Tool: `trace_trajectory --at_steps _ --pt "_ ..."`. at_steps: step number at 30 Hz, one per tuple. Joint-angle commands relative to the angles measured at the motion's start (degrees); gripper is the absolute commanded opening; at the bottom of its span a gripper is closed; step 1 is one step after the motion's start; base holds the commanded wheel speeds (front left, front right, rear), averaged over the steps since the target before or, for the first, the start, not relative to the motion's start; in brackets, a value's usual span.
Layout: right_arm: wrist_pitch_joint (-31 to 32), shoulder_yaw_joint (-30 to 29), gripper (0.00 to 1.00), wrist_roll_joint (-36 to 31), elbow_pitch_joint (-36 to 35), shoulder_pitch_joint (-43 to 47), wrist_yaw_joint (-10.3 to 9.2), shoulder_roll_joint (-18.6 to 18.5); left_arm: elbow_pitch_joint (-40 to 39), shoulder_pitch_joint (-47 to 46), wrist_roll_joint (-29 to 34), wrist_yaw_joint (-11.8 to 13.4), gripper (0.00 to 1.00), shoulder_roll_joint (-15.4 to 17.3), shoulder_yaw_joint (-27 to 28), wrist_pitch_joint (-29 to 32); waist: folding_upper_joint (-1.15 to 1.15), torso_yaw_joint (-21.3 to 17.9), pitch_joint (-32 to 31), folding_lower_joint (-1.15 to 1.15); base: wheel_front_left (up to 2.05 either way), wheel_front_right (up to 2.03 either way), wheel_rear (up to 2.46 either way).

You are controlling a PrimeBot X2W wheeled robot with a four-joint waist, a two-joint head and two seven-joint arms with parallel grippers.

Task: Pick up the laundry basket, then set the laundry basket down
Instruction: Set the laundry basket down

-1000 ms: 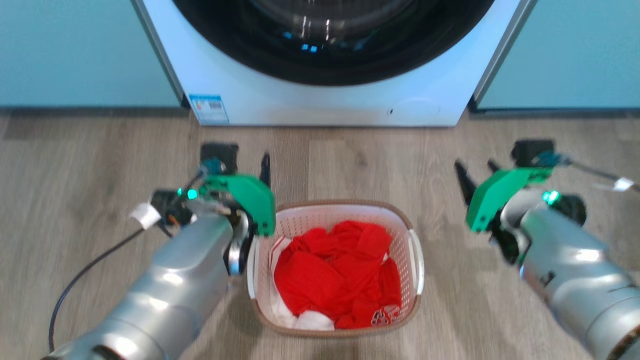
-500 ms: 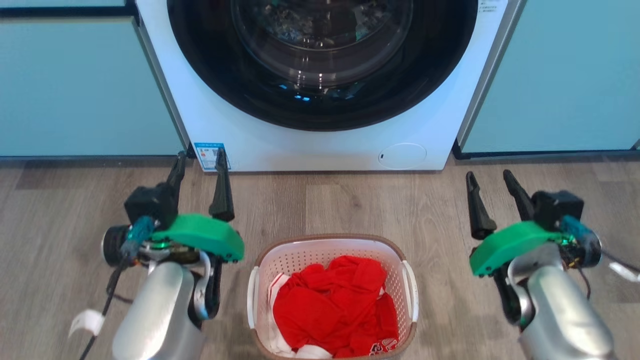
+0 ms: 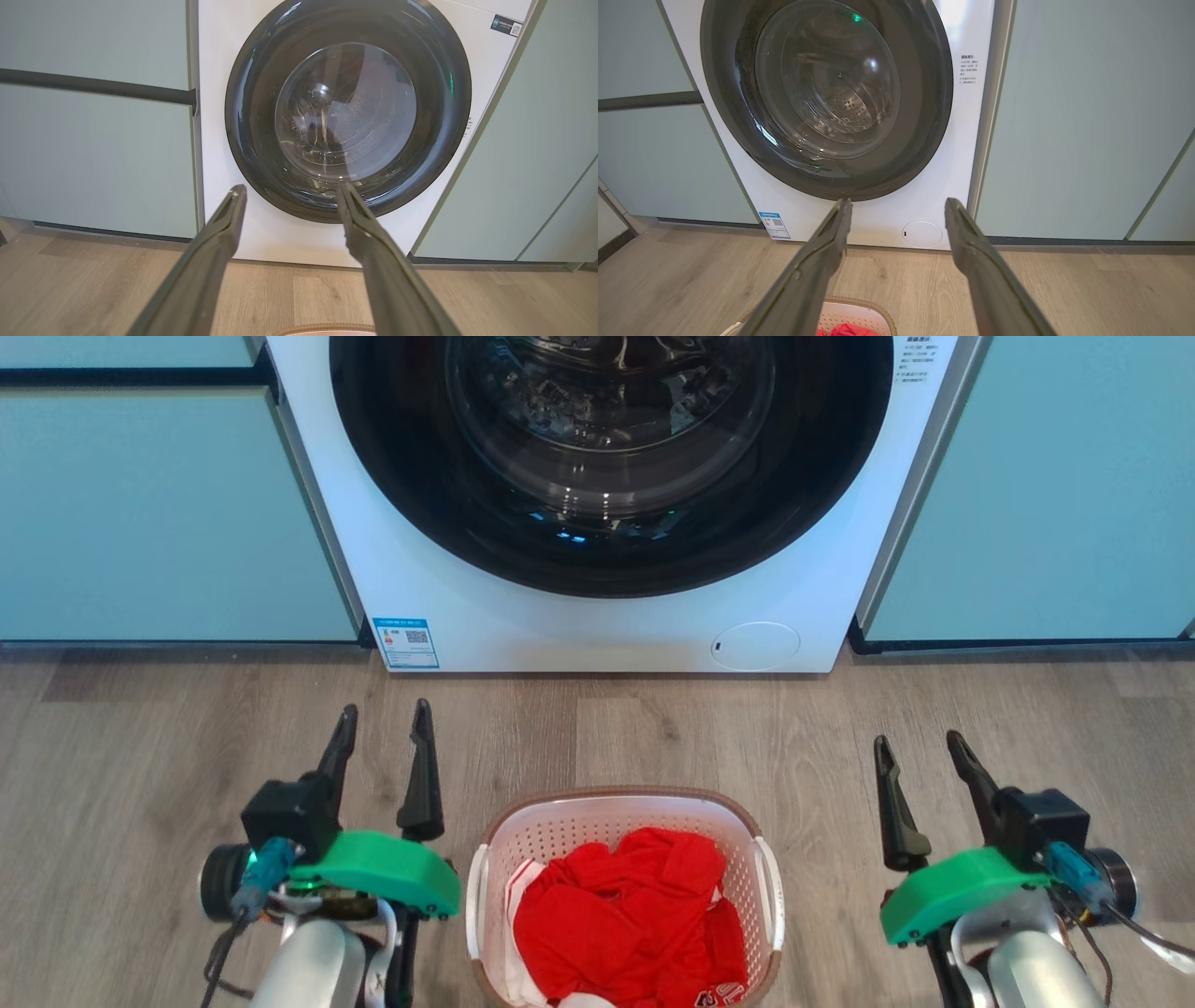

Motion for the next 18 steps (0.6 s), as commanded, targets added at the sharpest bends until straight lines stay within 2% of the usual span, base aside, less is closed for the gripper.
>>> trace_trajectory --at_steps 1,9,18 --pt "-0.7 0.7 1.00 -0.5 -2.6 -1.0 0.13 0.4 -2.6 -1.8 -0.2 -0.4 1.00 0.2 1.3 -0.4 0.00 -0.1 0.0 0.01 0.00 0.00 0.00" --pt "-0.7 1.8 1.00 -1.5 -3.7 0.7 0.13 0.6 -3.2 -0.9 5.0 -0.3 1.00 0.2 -0.5 -0.4 0.00 -0.4 0.1 0.01 0.00 0.00 0.00" --pt "-0.7 1.2 1.00 -1.4 -4.3 1.8 0.13 0.6 -1.6 -0.7 5.9 -0.9 1.00 0.2 -0.7 -0.4 0.00 -0.1 0.2 0.01 0.00 0.00 0.00"
